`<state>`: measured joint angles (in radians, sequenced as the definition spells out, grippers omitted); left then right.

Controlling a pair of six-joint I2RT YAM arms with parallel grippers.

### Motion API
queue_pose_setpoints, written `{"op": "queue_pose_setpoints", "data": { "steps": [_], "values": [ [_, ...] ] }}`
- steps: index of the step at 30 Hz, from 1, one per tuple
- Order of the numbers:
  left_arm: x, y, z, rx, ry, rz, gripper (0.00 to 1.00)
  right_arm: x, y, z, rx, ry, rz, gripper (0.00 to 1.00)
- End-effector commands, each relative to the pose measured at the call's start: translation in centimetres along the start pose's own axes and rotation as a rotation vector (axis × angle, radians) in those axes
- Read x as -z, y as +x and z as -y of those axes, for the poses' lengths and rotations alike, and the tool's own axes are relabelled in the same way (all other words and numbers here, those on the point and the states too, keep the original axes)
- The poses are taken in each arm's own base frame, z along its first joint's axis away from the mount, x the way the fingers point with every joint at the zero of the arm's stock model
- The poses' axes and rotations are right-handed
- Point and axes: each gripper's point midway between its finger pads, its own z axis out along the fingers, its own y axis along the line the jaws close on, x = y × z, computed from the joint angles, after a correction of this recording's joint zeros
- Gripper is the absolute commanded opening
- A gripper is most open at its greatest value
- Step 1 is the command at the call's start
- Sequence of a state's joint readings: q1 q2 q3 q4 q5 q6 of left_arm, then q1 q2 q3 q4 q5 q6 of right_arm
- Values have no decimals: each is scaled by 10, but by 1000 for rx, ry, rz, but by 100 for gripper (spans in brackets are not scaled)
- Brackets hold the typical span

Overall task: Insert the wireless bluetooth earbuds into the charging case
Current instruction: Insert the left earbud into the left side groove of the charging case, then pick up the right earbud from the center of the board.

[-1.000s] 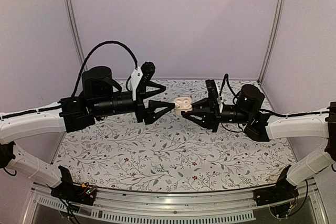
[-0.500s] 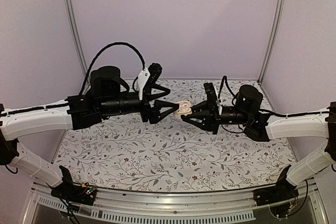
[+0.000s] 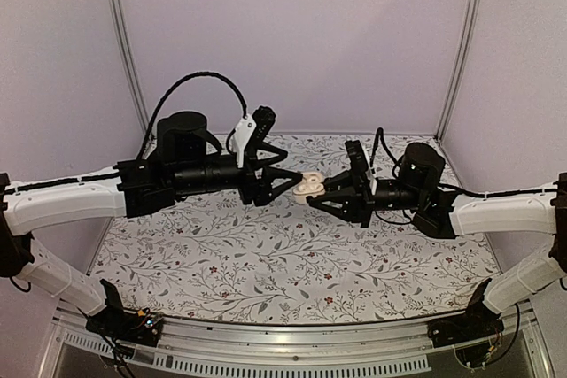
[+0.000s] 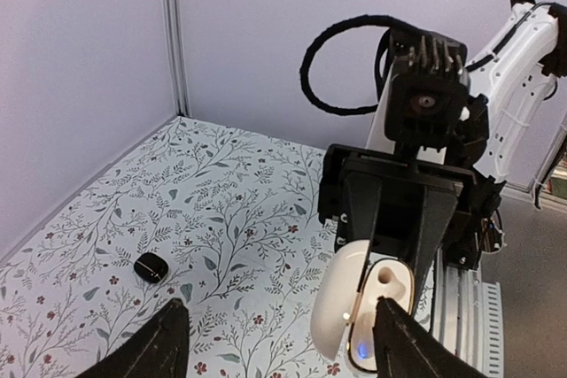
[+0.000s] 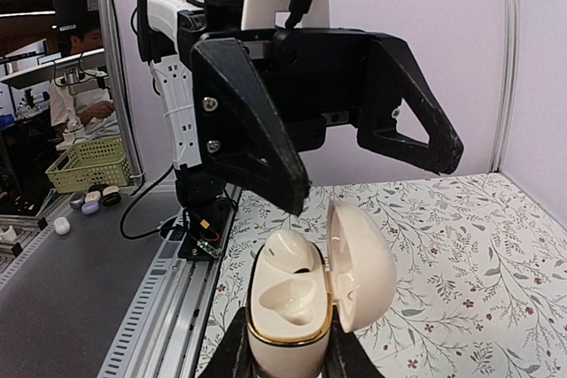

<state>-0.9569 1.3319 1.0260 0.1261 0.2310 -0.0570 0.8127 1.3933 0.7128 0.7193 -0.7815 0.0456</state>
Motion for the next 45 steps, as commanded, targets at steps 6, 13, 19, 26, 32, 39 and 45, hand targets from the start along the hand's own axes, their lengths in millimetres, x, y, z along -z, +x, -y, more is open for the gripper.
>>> {"op": "queue_pose_setpoints", "data": {
  "steps": [6,13,19,26,32,39,45],
  "values": [
    [-3,5,-11,-1,-34,-27,70,0,-32,-10,57,-35,72,0],
    [21,-16,-6,-53,-42,44,75,6,-21,5,21,44,59,0],
    [34,8,-23,-20,-95,-46,75,26,-6,20,-28,112,44,0],
    [41,101,-33,94,-156,-346,73,57,7,34,-64,212,15,0],
    [45,183,-31,349,-223,-598,57,72,16,35,-81,264,-5,0],
    [54,245,-15,467,-251,-767,48,79,21,33,-81,276,-12,0],
    [53,280,-23,431,-314,-882,36,81,22,33,-83,280,-13,0]
  ]
}}
